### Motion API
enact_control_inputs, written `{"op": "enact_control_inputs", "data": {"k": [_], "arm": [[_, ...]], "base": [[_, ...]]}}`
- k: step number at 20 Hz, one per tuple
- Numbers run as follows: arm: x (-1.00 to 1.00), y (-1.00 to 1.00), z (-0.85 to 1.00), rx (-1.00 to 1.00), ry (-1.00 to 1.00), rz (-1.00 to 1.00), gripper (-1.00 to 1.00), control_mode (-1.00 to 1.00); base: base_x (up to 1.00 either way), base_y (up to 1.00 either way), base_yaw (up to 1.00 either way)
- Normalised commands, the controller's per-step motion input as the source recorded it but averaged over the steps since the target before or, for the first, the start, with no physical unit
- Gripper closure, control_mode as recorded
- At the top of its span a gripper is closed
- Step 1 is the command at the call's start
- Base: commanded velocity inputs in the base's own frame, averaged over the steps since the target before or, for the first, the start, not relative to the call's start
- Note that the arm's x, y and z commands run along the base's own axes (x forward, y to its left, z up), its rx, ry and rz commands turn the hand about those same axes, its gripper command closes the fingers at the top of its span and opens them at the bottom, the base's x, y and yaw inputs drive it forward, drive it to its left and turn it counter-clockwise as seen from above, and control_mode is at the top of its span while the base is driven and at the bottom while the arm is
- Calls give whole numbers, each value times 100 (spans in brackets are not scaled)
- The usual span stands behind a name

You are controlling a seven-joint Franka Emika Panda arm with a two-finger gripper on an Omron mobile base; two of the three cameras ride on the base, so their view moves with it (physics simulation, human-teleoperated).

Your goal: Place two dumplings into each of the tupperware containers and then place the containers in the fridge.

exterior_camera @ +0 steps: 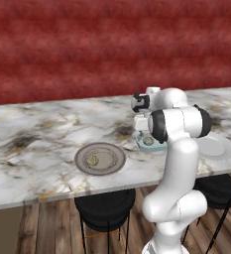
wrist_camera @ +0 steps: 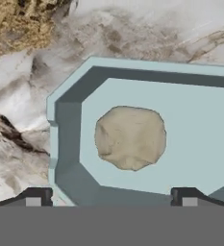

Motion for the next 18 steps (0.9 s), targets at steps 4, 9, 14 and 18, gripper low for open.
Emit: {"op": "enact_control_inputs", "data": {"k": [4,9,14,18], "arm": [[-49,41,25,0,-3,0,-100,-100],[-38,96,6,0,1,1,-100,-100],[-21,100,5,-4,5,6,-100,-100],[0,100,0,0,0,7,-100,-100]], "base": [[0,0,0],[0,0,0],[0,0,0],[0,0,0]]}}
